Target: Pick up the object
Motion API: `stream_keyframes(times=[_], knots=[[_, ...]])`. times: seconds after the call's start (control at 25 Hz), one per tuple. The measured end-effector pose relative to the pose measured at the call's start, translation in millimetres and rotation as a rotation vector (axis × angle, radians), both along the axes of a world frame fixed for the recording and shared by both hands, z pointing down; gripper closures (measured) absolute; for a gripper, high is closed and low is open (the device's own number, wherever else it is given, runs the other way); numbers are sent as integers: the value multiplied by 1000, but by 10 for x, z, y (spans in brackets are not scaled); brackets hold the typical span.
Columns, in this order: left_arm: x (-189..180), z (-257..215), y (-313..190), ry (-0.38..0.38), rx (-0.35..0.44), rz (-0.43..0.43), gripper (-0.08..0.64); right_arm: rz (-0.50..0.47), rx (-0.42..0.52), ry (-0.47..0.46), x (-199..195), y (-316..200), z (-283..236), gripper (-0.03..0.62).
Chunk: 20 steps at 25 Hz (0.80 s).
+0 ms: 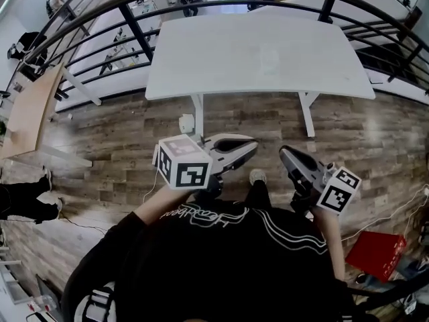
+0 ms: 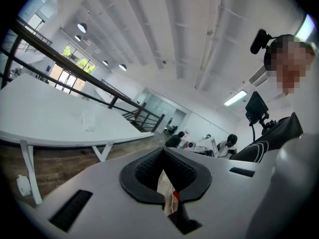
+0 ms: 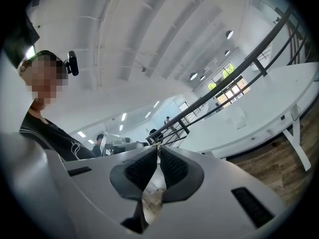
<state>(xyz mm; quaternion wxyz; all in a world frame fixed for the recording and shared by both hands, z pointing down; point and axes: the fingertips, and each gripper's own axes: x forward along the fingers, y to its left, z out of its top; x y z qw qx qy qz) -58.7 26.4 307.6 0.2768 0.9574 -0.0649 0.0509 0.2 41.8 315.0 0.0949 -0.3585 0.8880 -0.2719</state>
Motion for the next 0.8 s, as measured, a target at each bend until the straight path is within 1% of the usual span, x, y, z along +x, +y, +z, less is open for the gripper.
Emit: stream_keyframes(times=[0.12,0.24,0.44,0.56,0.68,0.8], knots=[[184,95,-419,-12,-17,-48,554,-37,-15,-6,225,-424,87,569],[451,165,-957,-10,-46,-92,554,-67,-39,-19,536,-988,161,569],[1014,238,-2005,-35,-65,-150,553,-117,-67,-19,1090,-2010,216,569],[1405,240,-2588,-41,-71,-186,554,-148,-94,-26,1464,-2518,261,569],[1721,252,-2962,-45,-62,-211,554,-179,-101,-21,1766,-2860,300,569],[1888,324,-3187,-46,-61,-229,554,-188,-95,-18,1948,-3121,368,569]])
